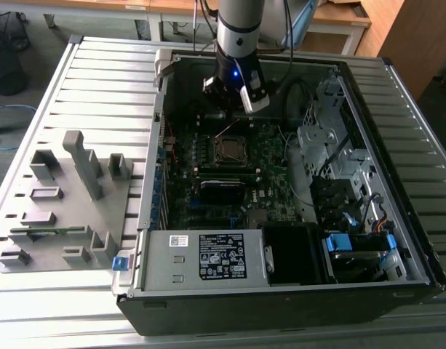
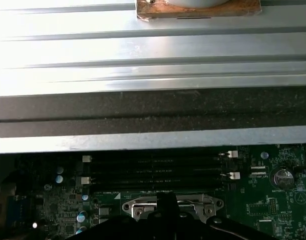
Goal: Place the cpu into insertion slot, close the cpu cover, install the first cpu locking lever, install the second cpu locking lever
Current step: 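Install the first cpu locking lever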
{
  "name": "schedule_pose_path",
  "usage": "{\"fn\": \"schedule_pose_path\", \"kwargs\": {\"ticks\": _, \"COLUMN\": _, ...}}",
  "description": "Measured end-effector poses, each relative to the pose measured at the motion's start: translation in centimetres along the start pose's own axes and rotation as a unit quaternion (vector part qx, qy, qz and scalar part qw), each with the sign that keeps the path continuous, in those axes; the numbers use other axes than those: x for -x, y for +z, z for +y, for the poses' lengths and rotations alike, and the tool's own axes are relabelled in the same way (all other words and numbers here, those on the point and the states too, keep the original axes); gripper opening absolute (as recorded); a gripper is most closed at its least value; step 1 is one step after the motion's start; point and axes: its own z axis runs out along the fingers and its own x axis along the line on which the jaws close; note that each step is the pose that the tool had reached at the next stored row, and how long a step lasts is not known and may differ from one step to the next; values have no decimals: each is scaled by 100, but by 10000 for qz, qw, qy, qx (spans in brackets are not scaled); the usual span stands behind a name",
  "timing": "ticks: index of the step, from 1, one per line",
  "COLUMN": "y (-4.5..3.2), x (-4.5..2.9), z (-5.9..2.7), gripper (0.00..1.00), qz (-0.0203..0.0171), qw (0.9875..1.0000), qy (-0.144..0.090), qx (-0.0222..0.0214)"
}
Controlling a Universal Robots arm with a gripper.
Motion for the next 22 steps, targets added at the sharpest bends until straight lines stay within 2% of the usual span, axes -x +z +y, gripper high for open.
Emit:
{"fn": "schedule_pose_path", "kwargs": {"ticks": 8, "y": 16, "x": 11, "z": 2, "gripper": 10, "qz": -21, "qw": 9999, "qy": 122, "qx": -1}}
{"fn": "schedule_pose_path", "kwargs": {"ticks": 22, "y": 37, "x": 11, "z": -1, "gripper": 10, "qz": -22, "qw": 9999, "qy": 124, "qx": 0}}
